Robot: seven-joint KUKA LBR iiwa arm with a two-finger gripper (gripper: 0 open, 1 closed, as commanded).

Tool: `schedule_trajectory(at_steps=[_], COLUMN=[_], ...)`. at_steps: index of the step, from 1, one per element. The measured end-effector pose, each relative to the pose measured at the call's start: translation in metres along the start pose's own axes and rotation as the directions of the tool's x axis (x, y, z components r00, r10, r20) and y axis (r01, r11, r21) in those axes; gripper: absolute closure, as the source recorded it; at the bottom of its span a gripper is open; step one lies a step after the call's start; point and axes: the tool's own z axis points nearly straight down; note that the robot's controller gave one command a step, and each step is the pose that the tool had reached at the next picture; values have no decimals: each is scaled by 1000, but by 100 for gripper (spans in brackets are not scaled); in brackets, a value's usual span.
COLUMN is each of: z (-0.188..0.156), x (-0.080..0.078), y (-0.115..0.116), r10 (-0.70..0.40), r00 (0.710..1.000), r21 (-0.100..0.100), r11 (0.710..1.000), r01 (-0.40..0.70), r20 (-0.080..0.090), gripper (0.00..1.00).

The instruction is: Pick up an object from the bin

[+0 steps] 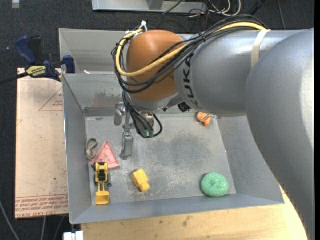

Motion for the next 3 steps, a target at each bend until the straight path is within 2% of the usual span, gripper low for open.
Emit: schedule_trajectory(at_steps=[1, 2, 3], z=[-5, 38, 84], x=[-2, 0, 7], y=[-1, 6, 10], r10=[4, 77, 38], r00=[1000, 997, 999], r21=[-1, -4, -1], r11=[1000, 997, 999], r01=[-4, -77, -38], r20=[7, 12, 8], gripper=[0, 0, 0])
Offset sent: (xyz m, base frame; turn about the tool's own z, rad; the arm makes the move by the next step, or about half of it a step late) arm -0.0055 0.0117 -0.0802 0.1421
